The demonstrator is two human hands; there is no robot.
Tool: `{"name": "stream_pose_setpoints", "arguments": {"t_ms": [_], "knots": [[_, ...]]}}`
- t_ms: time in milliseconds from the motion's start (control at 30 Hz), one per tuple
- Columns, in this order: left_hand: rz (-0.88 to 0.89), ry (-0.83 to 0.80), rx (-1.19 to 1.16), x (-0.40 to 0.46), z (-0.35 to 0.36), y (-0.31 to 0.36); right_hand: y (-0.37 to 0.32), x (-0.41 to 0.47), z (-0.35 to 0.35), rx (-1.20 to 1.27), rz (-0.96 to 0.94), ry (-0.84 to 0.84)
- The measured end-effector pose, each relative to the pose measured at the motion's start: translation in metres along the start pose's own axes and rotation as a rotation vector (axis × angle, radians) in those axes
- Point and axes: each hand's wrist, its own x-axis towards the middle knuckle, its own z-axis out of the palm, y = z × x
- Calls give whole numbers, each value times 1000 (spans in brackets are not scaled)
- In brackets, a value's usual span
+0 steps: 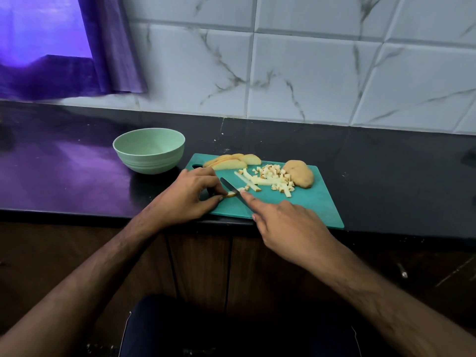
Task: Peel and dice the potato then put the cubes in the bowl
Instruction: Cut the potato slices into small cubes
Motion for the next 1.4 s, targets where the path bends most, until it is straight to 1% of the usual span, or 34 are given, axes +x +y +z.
{"name": "stream_pose_setpoints", "arguments": {"t_ms": [233,400,533,667,800,933,1067,1167,1267,1400], "knots": [[-33,-2,-60,2,-4,2,-1,3,-18,22,-13,5],[-64,15,-101,3,-3,1,-7,-15,-5,-49,-13,24],[-70,11,-109,3,-5,3,-11,-8,1,-78,-7,33],[-92,31,-135,1,-5,7,-10,11,-7,-18,-15,10],[-144,69,-224,0,-5,10,-7,12,-17,27,-23,-5],[-150,66,-240,1,-5,10,-10,-7,-7,-44,-35,24],[-143,70,-233,1,-5,11,-16,-4,1,-85,-38,31],[-148,97,-234,-1,-6,11,-19,7,0,-65,-34,32],[-175,125,-251,-4,-7,10,-16,16,-10,-1,-40,-10],[-165,130,-267,-6,-8,10,-12,7,-17,-40,-50,58]]}}
